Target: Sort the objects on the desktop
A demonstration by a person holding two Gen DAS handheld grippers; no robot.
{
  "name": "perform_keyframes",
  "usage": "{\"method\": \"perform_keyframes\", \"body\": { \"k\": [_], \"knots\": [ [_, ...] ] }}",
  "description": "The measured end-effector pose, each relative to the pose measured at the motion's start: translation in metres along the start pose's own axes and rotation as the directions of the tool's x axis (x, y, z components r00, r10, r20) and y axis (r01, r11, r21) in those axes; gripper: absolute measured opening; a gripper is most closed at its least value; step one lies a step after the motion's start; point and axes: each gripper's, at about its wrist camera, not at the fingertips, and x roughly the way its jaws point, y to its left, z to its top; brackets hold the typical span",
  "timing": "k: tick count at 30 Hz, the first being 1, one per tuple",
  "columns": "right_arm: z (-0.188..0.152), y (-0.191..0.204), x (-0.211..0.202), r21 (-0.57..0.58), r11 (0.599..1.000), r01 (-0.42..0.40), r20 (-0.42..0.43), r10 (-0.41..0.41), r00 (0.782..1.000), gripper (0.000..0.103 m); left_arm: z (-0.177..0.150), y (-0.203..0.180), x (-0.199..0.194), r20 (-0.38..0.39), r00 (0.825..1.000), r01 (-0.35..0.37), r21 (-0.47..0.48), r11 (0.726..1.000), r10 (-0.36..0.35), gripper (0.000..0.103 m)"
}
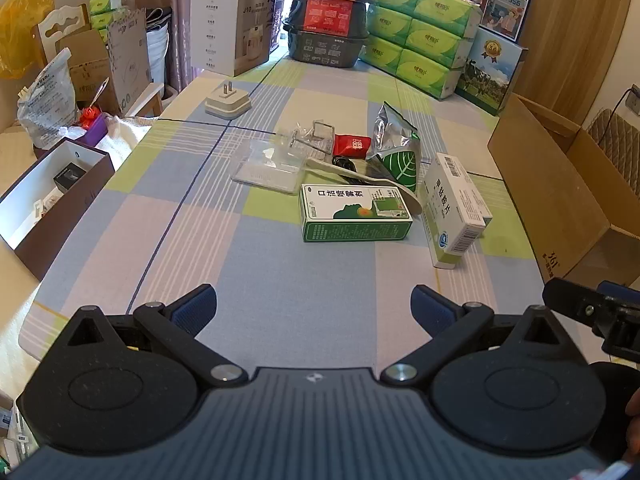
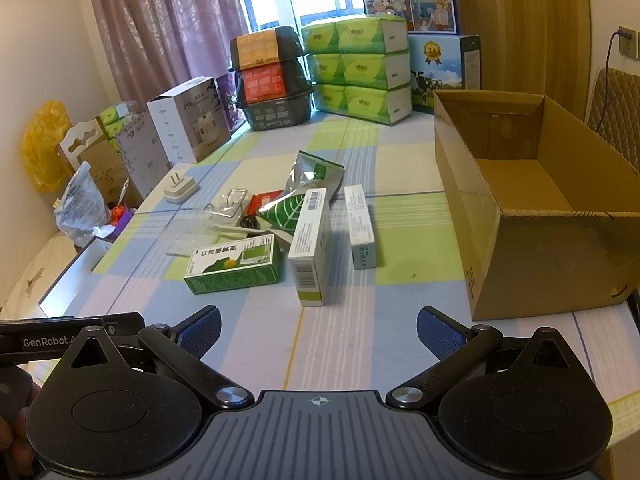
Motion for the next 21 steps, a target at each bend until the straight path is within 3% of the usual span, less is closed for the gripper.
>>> {"method": "perform_keyframes", "body": {
  "k": [21],
  "knots": [
    [0.0000, 0.0016, 0.0012, -0.006, 1.000, 0.002, -0.004, -0.002, 1.000, 0.101, 0.0000, 0.0003, 0.0005, 0.001, 1.000, -0.002, -0.006, 1.000, 0.002, 0.102]
  ]
}}
